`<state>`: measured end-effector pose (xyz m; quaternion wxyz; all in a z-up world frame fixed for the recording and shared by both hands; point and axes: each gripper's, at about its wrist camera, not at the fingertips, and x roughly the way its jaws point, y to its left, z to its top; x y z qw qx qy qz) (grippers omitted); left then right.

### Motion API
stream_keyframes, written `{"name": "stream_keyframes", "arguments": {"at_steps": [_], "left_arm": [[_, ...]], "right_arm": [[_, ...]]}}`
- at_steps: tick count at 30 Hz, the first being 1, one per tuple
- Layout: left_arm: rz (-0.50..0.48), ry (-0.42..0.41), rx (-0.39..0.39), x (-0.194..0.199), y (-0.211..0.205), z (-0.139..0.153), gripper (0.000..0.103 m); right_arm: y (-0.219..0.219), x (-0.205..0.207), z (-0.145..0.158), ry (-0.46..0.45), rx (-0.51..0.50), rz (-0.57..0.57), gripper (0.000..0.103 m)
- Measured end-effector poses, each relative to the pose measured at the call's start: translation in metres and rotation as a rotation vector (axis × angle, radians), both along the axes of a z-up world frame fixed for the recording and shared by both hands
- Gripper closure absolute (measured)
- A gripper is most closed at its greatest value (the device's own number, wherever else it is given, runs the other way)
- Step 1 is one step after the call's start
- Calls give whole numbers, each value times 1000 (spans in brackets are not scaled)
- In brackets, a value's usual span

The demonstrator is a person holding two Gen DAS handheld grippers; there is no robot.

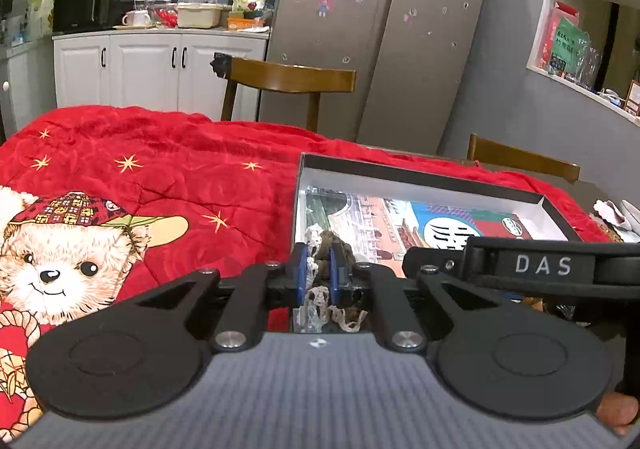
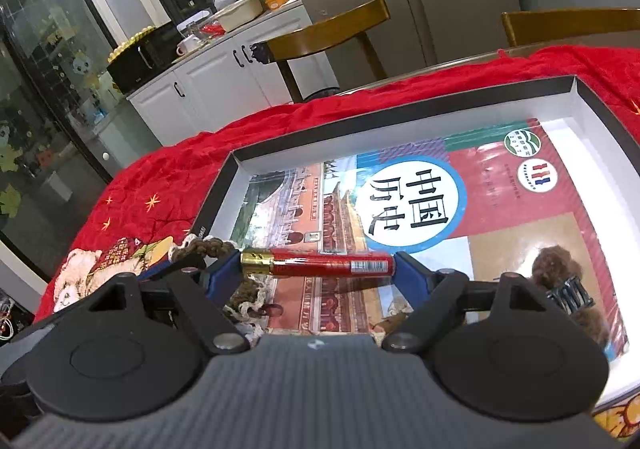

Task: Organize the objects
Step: 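Lower both items into the box and open both grippers, then raise both open grippers out of the box and return to the items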

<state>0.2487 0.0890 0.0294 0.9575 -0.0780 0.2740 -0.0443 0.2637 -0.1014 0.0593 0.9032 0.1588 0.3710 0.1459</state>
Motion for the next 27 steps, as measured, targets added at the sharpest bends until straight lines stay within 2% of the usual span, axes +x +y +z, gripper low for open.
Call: {"name": "stream_keyframes", "arguments": {"at_steps": [3, 5, 7, 9, 11, 14, 16, 21, 22, 25, 27], "left_arm": [[-15, 13, -5, 1, 0, 1, 82], [-39, 20, -16, 1, 0, 3, 67], [-55, 18, -30, 0, 0, 6, 60], [-59, -2, -38, -5, 1, 12, 53], [-47, -25, -32, -9, 2, 21, 41], [-79, -71, -54, -19, 7, 39, 35], [-103, -119, -57, -27, 11, 55, 33], [-85, -285, -53, -65, 23, 101, 33], [-92, -321, -70, -76, 27, 111, 32], [-105, -411, -147, -108, 39, 134, 21], [-113, -459, -170, -130, 42, 149, 21]], "right_arm": [[-1, 0, 1, -3, 21, 7, 14], [-2, -2, 4, -12, 30, 11, 14], [-2, -4, 8, -28, 32, 7, 14], [-5, -7, 14, -47, 46, 9, 14], [-8, -12, 23, -69, 65, 8, 13], [-11, -26, 44, -129, 81, 13, 12], [-12, -38, 63, -170, 81, 17, 11], [-20, -88, 111, -305, 125, -2, 0], [-21, -99, 119, -334, 132, -9, 0], [-21, -128, 138, -403, 116, -19, 0], [-20, -145, 146, -432, 94, -32, 0]]}}
